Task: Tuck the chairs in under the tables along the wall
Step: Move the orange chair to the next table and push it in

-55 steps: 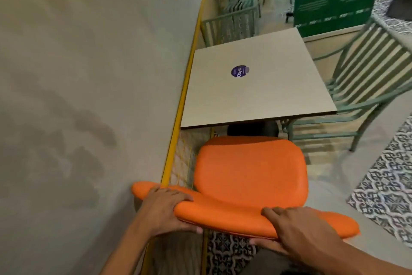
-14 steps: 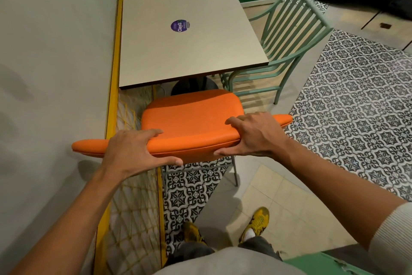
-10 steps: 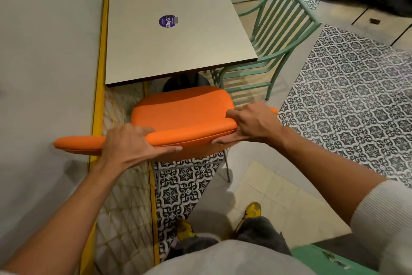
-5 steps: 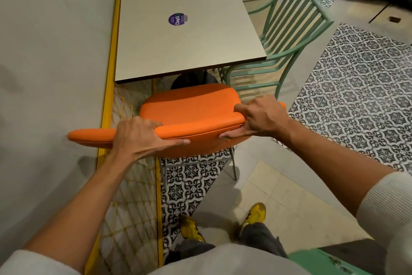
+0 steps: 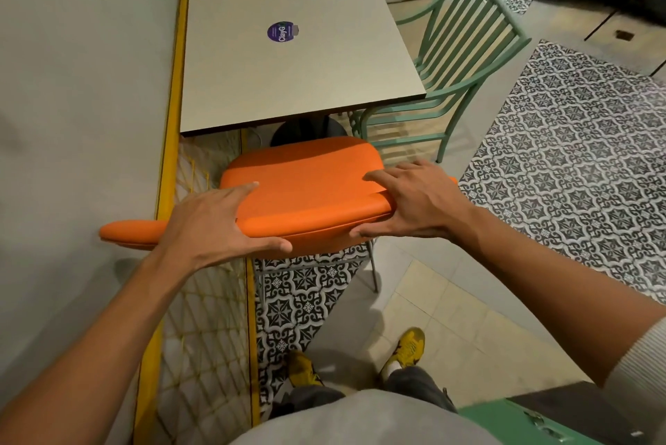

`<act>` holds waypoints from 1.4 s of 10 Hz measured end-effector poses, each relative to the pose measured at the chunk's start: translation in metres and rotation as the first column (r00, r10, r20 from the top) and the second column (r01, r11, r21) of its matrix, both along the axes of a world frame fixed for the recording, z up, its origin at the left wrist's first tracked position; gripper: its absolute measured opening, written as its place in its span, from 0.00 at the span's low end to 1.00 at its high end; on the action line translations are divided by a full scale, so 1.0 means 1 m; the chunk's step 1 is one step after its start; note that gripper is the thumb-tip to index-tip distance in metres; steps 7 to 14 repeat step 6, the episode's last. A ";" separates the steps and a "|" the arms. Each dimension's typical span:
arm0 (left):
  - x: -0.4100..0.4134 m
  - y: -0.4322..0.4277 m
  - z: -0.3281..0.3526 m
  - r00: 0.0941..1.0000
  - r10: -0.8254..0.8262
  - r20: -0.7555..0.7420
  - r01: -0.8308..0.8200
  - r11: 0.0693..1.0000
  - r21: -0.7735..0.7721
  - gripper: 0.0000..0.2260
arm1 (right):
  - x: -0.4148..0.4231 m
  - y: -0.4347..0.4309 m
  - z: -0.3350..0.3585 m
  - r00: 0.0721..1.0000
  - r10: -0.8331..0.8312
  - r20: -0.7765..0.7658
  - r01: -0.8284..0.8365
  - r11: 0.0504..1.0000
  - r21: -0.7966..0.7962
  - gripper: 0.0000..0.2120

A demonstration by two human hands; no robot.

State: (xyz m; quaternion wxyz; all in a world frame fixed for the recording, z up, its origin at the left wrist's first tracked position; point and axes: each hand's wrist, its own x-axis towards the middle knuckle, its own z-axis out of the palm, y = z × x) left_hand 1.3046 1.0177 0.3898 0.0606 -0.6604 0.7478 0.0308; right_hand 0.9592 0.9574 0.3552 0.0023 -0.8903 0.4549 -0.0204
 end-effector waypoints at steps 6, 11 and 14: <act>-0.236 -0.054 -0.009 0.991 -0.015 -0.136 0.020 0.999 0.036 0.50 | -0.198 -0.045 -0.015 0.990 -0.087 -0.114 0.102 0.986 0.135 0.54; -0.236 -0.054 -0.009 0.991 -0.015 -0.136 0.020 0.999 0.036 0.50 | -0.198 -0.045 -0.015 0.990 -0.087 -0.114 0.102 0.986 0.135 0.54; -0.236 -0.054 -0.009 0.991 -0.015 -0.136 0.020 0.999 0.036 0.50 | -0.198 -0.045 -0.015 0.990 -0.087 -0.114 0.102 0.986 0.135 0.54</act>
